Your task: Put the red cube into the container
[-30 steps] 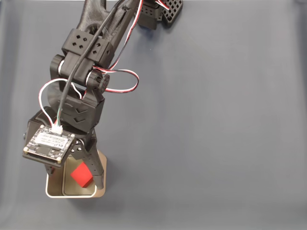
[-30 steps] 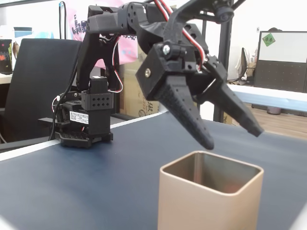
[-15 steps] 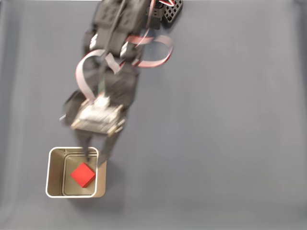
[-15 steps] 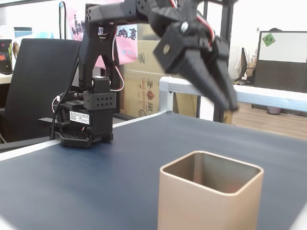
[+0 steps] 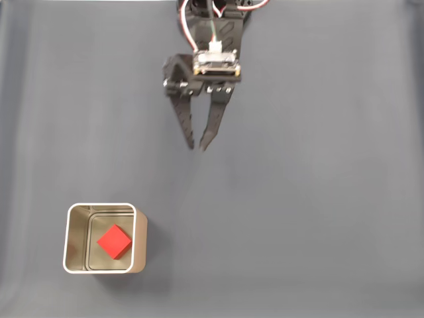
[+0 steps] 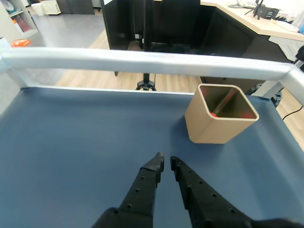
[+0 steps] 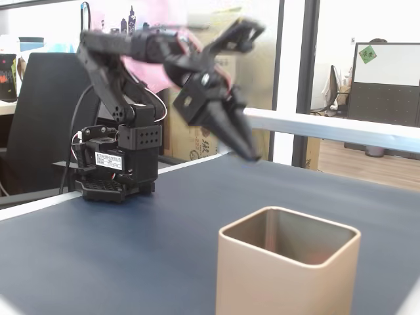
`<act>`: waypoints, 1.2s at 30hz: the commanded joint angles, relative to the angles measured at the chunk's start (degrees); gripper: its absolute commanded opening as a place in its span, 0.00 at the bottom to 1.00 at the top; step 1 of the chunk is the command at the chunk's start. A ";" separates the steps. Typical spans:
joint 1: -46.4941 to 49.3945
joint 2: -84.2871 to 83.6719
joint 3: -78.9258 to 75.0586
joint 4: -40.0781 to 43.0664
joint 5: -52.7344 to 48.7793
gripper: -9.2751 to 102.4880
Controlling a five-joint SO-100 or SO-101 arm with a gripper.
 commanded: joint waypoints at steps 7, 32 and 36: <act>2.11 23.82 22.24 4.83 -3.69 0.08; 2.81 46.05 29.09 47.20 -0.70 0.08; 4.04 46.05 29.09 49.83 -0.88 0.08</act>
